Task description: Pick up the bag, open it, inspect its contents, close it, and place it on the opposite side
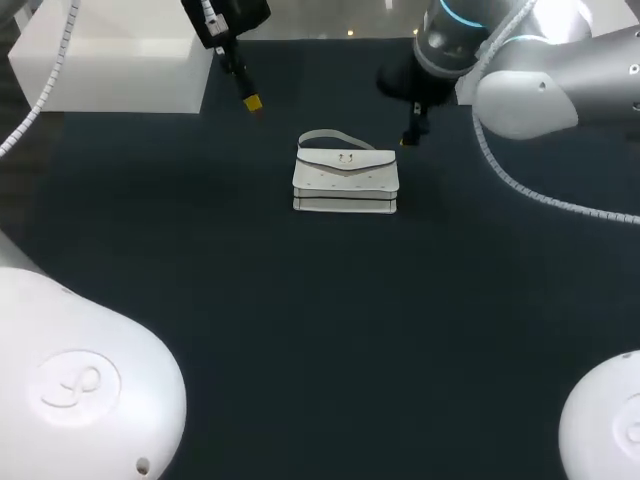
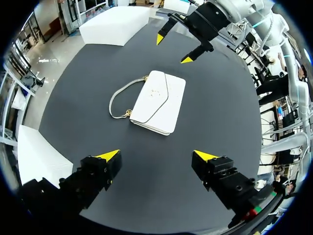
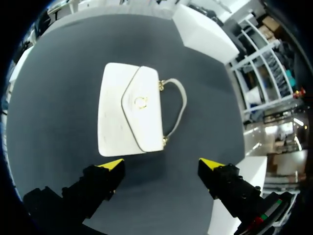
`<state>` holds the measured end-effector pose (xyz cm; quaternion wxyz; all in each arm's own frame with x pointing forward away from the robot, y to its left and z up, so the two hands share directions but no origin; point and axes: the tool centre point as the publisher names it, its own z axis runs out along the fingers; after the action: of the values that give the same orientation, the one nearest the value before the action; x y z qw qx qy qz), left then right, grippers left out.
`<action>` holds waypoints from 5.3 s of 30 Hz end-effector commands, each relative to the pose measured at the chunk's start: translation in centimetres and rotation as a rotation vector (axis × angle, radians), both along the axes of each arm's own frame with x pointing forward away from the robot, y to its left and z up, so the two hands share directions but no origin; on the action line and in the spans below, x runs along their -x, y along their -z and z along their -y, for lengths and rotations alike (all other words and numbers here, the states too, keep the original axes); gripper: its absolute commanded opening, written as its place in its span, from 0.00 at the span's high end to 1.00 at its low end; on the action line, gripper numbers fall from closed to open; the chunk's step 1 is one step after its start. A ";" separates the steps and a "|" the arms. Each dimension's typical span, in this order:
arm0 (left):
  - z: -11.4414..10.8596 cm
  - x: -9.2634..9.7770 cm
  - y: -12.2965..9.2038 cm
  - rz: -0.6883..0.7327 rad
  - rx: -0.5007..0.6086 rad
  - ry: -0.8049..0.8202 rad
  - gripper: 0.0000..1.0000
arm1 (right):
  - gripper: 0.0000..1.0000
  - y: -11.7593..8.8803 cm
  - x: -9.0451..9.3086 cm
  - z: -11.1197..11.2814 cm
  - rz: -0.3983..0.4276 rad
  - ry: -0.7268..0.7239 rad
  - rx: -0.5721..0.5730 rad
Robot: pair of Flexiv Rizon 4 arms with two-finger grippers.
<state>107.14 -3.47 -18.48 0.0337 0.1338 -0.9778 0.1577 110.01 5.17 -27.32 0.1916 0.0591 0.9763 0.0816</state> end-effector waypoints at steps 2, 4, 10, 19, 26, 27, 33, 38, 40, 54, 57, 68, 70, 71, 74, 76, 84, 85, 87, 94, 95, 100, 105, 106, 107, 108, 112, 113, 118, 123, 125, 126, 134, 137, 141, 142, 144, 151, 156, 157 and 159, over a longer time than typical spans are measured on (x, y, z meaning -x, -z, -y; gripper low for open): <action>0.4 -0.1 0.5 0.060 0.011 0.021 0.00 | 0.00 0.7 0.4 -0.1 0.105 0.032 0.004; 0.5 -0.5 0.6 0.059 0.011 0.019 0.00 | 0.00 0.8 0.3 -0.2 0.115 0.037 0.010; 0.5 -0.5 0.6 0.059 0.011 0.019 0.00 | 0.00 1.2 0.0 -0.5 0.096 0.037 0.040; 0.8 -0.8 0.5 0.125 0.008 0.020 0.00 | 0.00 1.5 -0.1 -0.6 0.020 0.030 0.056; 1.7 -1.3 1.6 0.368 0.130 0.128 0.00 | 0.00 1.7 0.7 -1.4 0.037 0.011 0.016; 1.8 -1.4 1.8 0.386 0.140 0.147 0.00 | 0.00 1.8 0.8 -1.4 0.048 0.010 0.012; 2.7 -1.2 2.4 0.464 0.206 0.248 0.00 | 0.00 2.9 1.1 -1.6 0.112 0.034 0.031; 3.6 -1.3 2.8 0.489 0.252 0.301 0.00 | 0.00 3.5 1.2 -1.9 0.161 0.048 0.075; 4.1 -1.2 3.0 0.500 0.252 0.318 0.00 | 0.00 3.9 1.3 -2.0 0.156 0.045 0.100; 6.4 -1.4 5.1 0.529 0.246 0.381 0.00 | 0.00 3.4 1.4 -2.4 0.180 0.041 0.095; 6.4 -1.8 5.6 0.528 0.251 0.372 0.00 | 0.00 3.4 2.1 -3.0 0.218 0.030 0.075; 6.6 -2.7 6.6 0.530 0.256 0.376 0.00 | 0.00 3.6 4.5 -4.0 0.239 0.056 0.082; 6.7 -2.9 6.9 0.531 0.260 0.381 0.00 | 0.00 3.6 5.0 -4.2 0.260 0.049 0.080; 6.8 -2.9 7.0 0.529 0.266 0.387 0.00 | 0.00 3.6 5.2 -4.2 0.267 0.044 0.076; 7.1 -3.1 7.3 0.522 0.274 0.401 0.00 | 0.00 3.7 5.7 -4.4 0.276 0.028 0.073; 7.4 -3.1 7.4 0.519 0.278 0.411 0.00 | 0.00 4.2 6.0 -4.5 0.274 0.016 0.081; 8.4 -3.1 7.4 0.521 0.284 0.435 0.00 | 0.24 5.9 6.9 -4.5 0.265 -0.013 0.066; 8.5 -3.2 7.4 0.521 0.286 0.437 0.00 | 0.38 6.1 7.0 -4.5 0.265 -0.016 0.066; 8.7 -3.2 7.4 0.521 0.290 0.442 0.00 | 0.49 6.5 7.1 -4.6 0.274 -0.030 0.058; 9.4 -3.0 8.0 0.526 0.302 0.464 0.00 | 0.47 8.4 7.0 -4.9 0.289 -0.063 0.049; 9.5 -3.0 8.1 0.526 0.305 0.470 0.00 | 0.50 8.6 6.9 -5.0 0.291 -0.068 0.061; 9.9 -3.1 8.2 0.524 0.320 0.479 0.00 | 0.52 9.3 6.6 -5.2 0.297 -0.064 0.075; 10.3 -3.2 8.5 0.518 0.329 0.487 0.00 | 0.56 9.3 6.3 -5.2 0.316 -0.042 0.069; 10.3 -3.2 8.5 0.517 0.329 0.488 0.00 | 0.56 9.2 6.3 -5.2 0.322 -0.042 0.066; 10.3 -3.2 8.6 0.516 0.329 0.489 0.00 | 0.57 9.2 6.2 -5.3 0.323 -0.042 0.065; 10.3 -3.2 8.6 0.515 0.329 0.490 0.00 | 0.58 9.2 6.2 -5.3 0.326 -0.043 0.068; 10.3 -3.2 8.7 0.510 0.331 0.492 0.00 | 0.63 9.3 6.0 -5.4 0.329 -0.047 0.070; 10.3 -3.2 8.7 0.509 0.332 0.492 0.00 | 0.65 9.4 6.0 -5.4 0.329 -0.047 0.070; 10.3 -3.2 8.9 0.503 0.333 0.494 0.00 | 0.72 9.6 5.9 -5.5 0.336 -0.049 0.063; 10.3 -3.1 8.9 0.500 0.334 0.499 0.00 | 0.82 9.6 5.8 -5.5 0.350 -0.050 0.058; 10.4 -3.1 8.9 0.500 0.334 0.503 0.00 | 0.84 9.6 5.8 -5.6 0.353 -0.050 0.055; 10.4 -3.0 9.0 0.499 0.335 0.506 0.00 | 0.87 9.6 5.8 -5.6 0.354 -0.049 0.055; 10.6 -2.7 9.0 0.504 0.344 0.522 0.00 | 1.00 9.7 6.0 -5.7 0.370 -0.050 0.049; 10.8 -2.6 9.1 0.506 0.351 0.527 0.00 | 1.00 9.7 6.1 -5.7 0.377 -0.051 0.045; 11.0 -2.4 9.1 0.515 0.365 0.522 0.00 | 1.00 9.7 6.2 -5.8 0.379 -0.048 0.036; 11.0 -2.4 9.0 0.515 0.369 0.507 0.00 | 1.00 9.7 6.2 -5.8 0.379 -0.048 0.036; 11.0 -2.4 9.0 0.515 0.369 0.507 0.00 | 1.00 9.7 6.2 -5.8 0.379 -0.048 0.036; 11.0 -2.4 9.0 0.515 0.369 0.507 0.00 | 1.00 9.7 6.2 -5.8 0.379 -0.048 0.036; 11.0 -2.4 9.0 0.515 0.369 0.507 0.00 | 1.00 9.7 6.2 -5.8 0.379 -0.048 0.036; 11.2 -2.2 9.1 0.530 0.361 0.523 0.00 | 1.00 9.7 6.2 -5.8 0.379 -0.048 0.036; 11.5 -1.8 9.4 0.563 0.356 0.544 0.00 | 1.00 9.7 6.2 -5.8 0.379 -0.048 0.036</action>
<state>109.46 -14.59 -27.42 -0.1578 -0.1859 -0.9094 0.3368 103.88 10.97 -36.84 0.3686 0.0162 0.9263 0.0763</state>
